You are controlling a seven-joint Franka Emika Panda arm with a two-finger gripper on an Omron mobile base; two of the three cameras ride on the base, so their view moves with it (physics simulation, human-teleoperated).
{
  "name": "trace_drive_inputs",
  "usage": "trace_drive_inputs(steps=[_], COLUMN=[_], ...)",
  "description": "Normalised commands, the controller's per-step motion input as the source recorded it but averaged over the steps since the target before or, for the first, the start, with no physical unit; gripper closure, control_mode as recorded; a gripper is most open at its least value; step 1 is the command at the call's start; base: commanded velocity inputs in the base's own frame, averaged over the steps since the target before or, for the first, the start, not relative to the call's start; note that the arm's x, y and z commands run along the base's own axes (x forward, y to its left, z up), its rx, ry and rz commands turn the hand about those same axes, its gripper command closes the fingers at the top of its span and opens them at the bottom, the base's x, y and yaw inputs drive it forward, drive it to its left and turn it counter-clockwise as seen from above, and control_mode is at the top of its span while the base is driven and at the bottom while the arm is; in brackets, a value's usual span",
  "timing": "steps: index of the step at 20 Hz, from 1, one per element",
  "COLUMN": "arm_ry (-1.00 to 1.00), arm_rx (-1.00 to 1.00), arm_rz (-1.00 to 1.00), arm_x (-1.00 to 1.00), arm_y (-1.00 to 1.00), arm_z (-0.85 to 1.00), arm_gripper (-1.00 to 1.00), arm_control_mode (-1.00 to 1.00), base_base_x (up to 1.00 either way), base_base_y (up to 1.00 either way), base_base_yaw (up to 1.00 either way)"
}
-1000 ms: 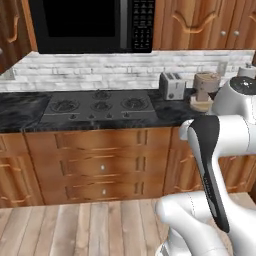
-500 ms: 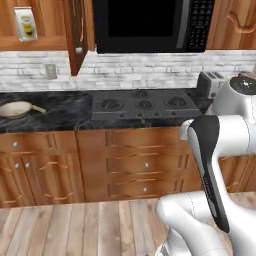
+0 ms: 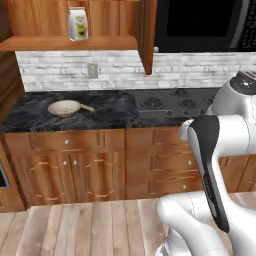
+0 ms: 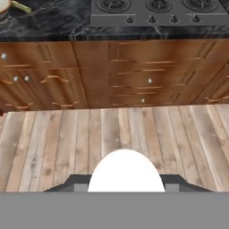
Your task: Pick the egg and butter from the fridge and place them by the bowl for mixing.
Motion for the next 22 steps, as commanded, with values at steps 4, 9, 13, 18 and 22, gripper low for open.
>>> trace_drive_inputs(steps=[4, 9, 13, 18, 22], arm_ry=[0.0, 0.0, 0.0, 0.0, 0.0], arm_rx=[0.0, 0.0, 0.0, 0.0, 0.0], arm_rz=[0.0, 0.0, 0.0, 0.0, 0.0], arm_x=[0.0, 0.0, 0.0, 0.0, 0.0], arm_y=[0.0, 0.0, 0.0, 0.0, 0.0], arm_z=[0.0, 0.0, 0.0, 0.0, 0.0], arm_gripper=[1.0, 1.0, 1.0, 1.0, 1.0], arm_control_mode=[1.0, 1.0, 1.0, 1.0, 1.0], base_base_x=[0.0, 0.02, 0.35, 0.71, 0.78], base_base_y=[1.0, 0.86, 0.38, 0.16, 0.22], base_base_yaw=[0.0, 0.0, 0.0, 0.0, 0.0])
